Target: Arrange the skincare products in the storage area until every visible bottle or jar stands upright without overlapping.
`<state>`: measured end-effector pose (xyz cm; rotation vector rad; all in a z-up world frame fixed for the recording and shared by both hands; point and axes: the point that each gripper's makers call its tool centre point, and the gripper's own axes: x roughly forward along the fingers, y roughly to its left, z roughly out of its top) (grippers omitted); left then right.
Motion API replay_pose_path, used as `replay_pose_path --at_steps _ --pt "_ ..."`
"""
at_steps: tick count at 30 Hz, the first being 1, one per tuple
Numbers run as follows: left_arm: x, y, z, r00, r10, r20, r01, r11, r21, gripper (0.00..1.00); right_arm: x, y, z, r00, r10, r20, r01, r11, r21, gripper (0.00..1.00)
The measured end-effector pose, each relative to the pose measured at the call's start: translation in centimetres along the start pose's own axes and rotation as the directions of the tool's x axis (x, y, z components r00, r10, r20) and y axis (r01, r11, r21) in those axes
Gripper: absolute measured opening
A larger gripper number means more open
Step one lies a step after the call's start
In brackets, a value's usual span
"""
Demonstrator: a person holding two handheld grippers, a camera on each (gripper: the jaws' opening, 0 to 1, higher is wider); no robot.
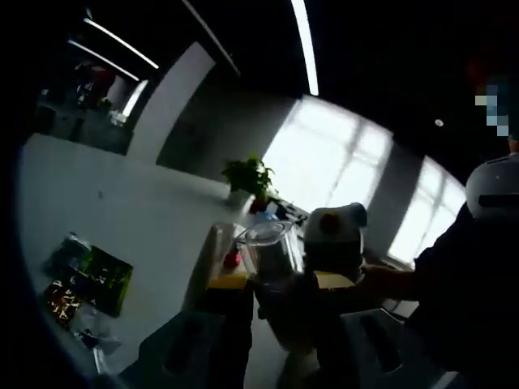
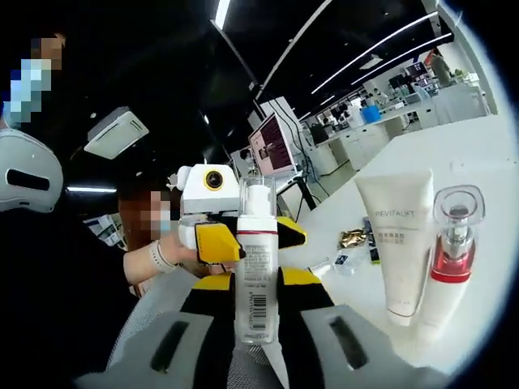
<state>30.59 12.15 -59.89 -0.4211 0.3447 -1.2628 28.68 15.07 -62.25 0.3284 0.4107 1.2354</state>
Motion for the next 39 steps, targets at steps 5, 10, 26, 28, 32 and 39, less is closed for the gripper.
replay_pose_path --at_steps 5,10,26,28,32,39 --pt "0.5 -0.5 0.1 0.999 -0.041 0.021 0.042 0.998 -0.051 0.23 0.1 0.4 0.4 0.999 0.03 0.025 -0.03 1.0 0.008 0.18" --pt "0.7 -0.2 -0.4 1.0 -0.025 -0.006 0.025 0.997 -0.07 0.23 0.0 0.1 0.0 1.0 0.013 0.005 -0.013 1.0 -0.004 0.18" --pt "0.8 2.5 -1.7 0.985 0.147 -0.094 -0.141 0.987 0.073 0.2 -1.7 -1.8 -3.6 0.982 -0.136 -0.128 0.132 0.99 -0.041 0.23" --pt "0.5 3.4 -2.3 0.973 0.187 -0.132 -0.175 0.98 0.098 0.2 -2.2 -2.1 -3.5 0.981 -0.149 -0.121 0.146 0.989 -0.033 0.23" --pt "0.7 4.1 -3.1 0.965 0.204 -0.163 -0.188 0.976 0.112 0.2 -3.0 -2.0 -2.9 0.981 -0.163 -0.104 0.162 0.987 -0.02 0.22" --pt "1.7 3.9 -5.5 0.944 0.199 -0.264 -0.147 0.967 0.206 0.2 -3.3 -1.5 -0.4 0.983 -0.182 -0.024 0.182 0.983 -0.021 0.27"
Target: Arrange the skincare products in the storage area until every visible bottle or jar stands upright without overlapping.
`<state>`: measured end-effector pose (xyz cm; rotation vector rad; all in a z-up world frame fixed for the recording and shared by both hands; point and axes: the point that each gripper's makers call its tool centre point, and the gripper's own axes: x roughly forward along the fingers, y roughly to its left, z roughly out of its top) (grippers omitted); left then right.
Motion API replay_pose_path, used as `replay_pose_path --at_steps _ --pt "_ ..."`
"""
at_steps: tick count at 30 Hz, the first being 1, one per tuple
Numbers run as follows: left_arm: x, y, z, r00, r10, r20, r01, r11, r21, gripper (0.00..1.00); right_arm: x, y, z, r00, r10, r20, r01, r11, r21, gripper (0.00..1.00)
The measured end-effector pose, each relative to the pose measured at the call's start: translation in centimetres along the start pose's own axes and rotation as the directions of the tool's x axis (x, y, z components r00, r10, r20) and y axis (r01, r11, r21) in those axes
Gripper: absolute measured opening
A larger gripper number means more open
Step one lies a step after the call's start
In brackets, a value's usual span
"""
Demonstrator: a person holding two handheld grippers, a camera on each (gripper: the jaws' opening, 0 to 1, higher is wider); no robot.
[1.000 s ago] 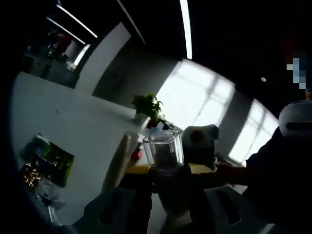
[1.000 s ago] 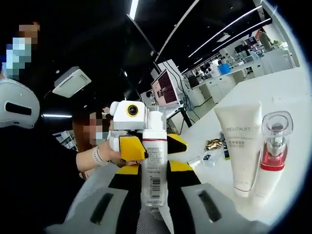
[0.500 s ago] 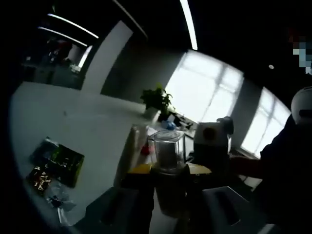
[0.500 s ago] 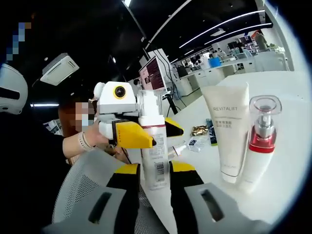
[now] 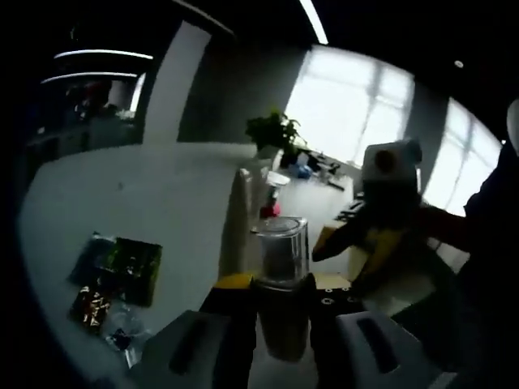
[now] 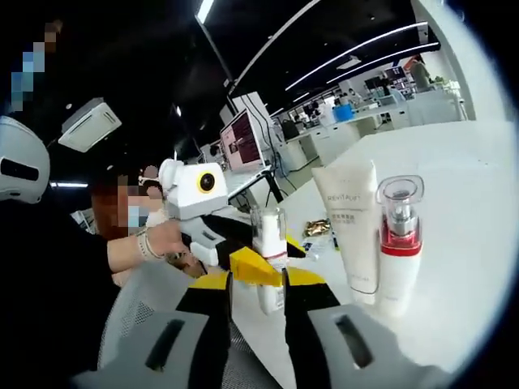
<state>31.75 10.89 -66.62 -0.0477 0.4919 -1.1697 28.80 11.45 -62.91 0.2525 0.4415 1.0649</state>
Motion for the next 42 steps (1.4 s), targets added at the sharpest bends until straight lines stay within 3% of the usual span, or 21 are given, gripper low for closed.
replay_pose_path --at_steps 5,6,9,11,24,28,30,35,38,42 --pt "0.6 -0.1 -0.3 1.0 0.007 -0.015 -0.006 1.0 0.022 0.2 0.0 -0.7 1.2 0.997 -0.065 0.043 0.064 0.998 0.01 0.25" --pt "0.8 -0.2 -0.3 1.0 0.005 -0.013 -0.005 1.0 0.024 0.2 0.0 -1.1 1.7 0.994 -0.088 0.065 0.085 0.995 0.05 0.26" --pt "1.2 -0.5 0.0 1.0 0.006 0.001 -0.006 0.999 0.034 0.2 0.1 -2.0 1.7 0.988 -0.145 0.058 0.138 0.985 0.103 0.26" --pt "1.6 -0.6 0.1 1.0 0.009 0.004 -0.009 0.999 0.047 0.2 0.3 -2.4 1.8 0.982 -0.179 0.059 0.174 0.982 0.08 0.26" --pt "3.3 -1.4 0.2 1.0 0.008 -0.015 -0.006 0.993 0.117 0.2 0.7 -3.7 1.6 0.966 -0.254 0.054 0.248 0.964 0.099 0.24" --pt "3.6 -1.4 0.0 0.999 0.016 -0.041 -0.01 0.989 0.146 0.21 0.5 -3.9 1.6 0.963 -0.263 0.05 0.261 0.964 0.045 0.21" --pt "3.6 -1.8 -0.9 0.995 -0.03 -0.094 0.043 0.988 0.149 0.21 0.5 -4.0 0.9 0.966 -0.257 0.022 0.256 0.966 0.033 0.2" --pt "3.6 -1.8 -1.6 0.989 -0.056 -0.138 0.08 0.982 0.173 0.21 0.5 -3.7 0.3 0.973 -0.229 0.027 0.23 0.973 -0.014 0.2" --pt "3.8 -1.5 -2.3 0.983 -0.041 -0.181 0.078 0.976 0.204 0.21 0.7 -3.8 0.1 0.974 -0.227 0.018 0.227 0.969 -0.099 0.2" --pt "3.7 -1.0 -3.4 0.974 -0.016 -0.227 0.067 0.974 0.217 0.21 0.7 -3.9 0.2 0.976 -0.214 0.032 0.216 0.967 -0.138 0.2"
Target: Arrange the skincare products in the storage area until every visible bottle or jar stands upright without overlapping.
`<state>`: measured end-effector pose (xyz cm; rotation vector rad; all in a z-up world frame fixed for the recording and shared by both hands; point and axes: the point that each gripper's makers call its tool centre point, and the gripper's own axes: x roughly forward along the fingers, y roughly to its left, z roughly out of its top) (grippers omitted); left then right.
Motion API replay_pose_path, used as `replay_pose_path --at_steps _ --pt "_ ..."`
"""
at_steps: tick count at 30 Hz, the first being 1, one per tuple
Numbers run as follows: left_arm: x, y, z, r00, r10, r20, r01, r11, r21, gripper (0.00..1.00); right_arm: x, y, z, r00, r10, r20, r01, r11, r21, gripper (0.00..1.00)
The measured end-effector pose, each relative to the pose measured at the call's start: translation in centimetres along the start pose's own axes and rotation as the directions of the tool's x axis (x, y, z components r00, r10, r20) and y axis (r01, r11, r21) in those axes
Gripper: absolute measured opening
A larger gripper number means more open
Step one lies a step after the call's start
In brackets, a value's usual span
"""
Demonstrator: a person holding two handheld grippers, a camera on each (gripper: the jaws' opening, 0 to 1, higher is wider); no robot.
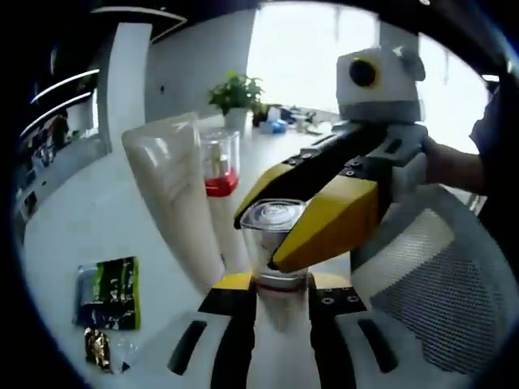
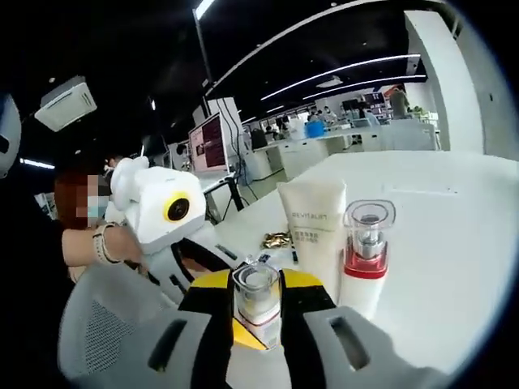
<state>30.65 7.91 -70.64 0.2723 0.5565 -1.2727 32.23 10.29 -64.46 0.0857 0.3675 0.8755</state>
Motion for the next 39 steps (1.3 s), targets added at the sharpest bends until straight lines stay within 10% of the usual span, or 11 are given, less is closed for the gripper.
replay_pose_path --at_steps 21,39 --pt "-0.6 1.0 -1.4 0.998 0.041 -0.052 -0.042 0.999 -0.022 0.19 0.4 -0.3 -2.2 0.997 0.036 -0.067 -0.05 0.972 -0.228 0.2" --pt "-0.2 0.7 -1.8 0.997 0.03 -0.078 -0.031 0.999 -0.018 0.19 -0.6 -0.5 -3.9 0.99 0.035 -0.136 -0.058 0.984 -0.168 0.28"
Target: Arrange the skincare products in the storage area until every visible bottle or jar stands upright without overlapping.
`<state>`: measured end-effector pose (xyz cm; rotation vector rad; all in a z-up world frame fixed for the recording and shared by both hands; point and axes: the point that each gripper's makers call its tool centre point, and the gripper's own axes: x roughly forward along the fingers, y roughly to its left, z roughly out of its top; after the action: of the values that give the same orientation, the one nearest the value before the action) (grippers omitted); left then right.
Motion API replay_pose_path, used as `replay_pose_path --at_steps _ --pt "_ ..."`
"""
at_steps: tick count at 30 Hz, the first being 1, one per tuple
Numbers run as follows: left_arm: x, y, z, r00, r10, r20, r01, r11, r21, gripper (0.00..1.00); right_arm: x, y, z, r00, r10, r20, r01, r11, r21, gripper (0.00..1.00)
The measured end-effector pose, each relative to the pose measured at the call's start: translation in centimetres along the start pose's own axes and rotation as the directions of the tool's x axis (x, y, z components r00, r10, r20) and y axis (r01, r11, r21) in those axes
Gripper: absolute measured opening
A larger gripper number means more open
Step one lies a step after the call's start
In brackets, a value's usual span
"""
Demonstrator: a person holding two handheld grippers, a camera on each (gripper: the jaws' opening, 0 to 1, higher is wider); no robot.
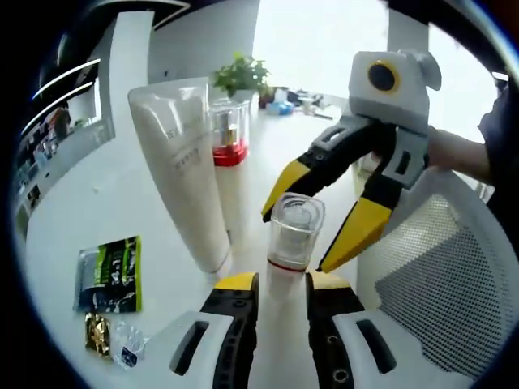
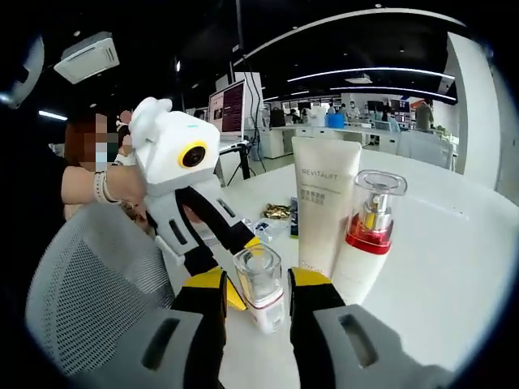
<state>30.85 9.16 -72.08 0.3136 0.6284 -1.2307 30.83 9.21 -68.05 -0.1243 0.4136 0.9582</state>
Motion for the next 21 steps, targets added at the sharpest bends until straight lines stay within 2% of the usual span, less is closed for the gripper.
replay_pose_path --at_steps 5,9,13,15,21 --pt "-0.1 -0.2 -0.4 1.0 -0.007 -0.014 0.007 1.0 -0.022 0.19 -0.6 -0.5 -2.0 0.996 -0.019 -0.09 0.018 1.0 -0.014 0.27" --pt "-0.1 -0.5 -0.3 1.0 -0.022 -0.014 0.021 0.999 -0.041 0.19 -0.6 -0.9 -3.0 0.99 -0.025 -0.141 0.022 0.999 -0.026 0.23" --pt "0.1 -0.4 -0.9 0.999 -0.02 -0.032 0.018 0.998 -0.063 0.19 -0.2 -0.7 -3.3 0.986 -0.007 -0.169 0.006 1.0 -0.008 0.21" --pt "0.2 -0.8 -1.5 0.997 -0.047 -0.062 0.041 0.995 -0.095 0.2 -0.1 -0.4 -3.8 0.98 0.004 -0.2 -0.006 1.0 -0.013 0.2" --pt "0.3 -0.8 -1.3 0.998 -0.035 -0.055 0.03 0.995 -0.094 0.15 0.2 -0.6 -4.3 0.972 0.002 -0.236 -0.005 1.0 -0.01 0.18"
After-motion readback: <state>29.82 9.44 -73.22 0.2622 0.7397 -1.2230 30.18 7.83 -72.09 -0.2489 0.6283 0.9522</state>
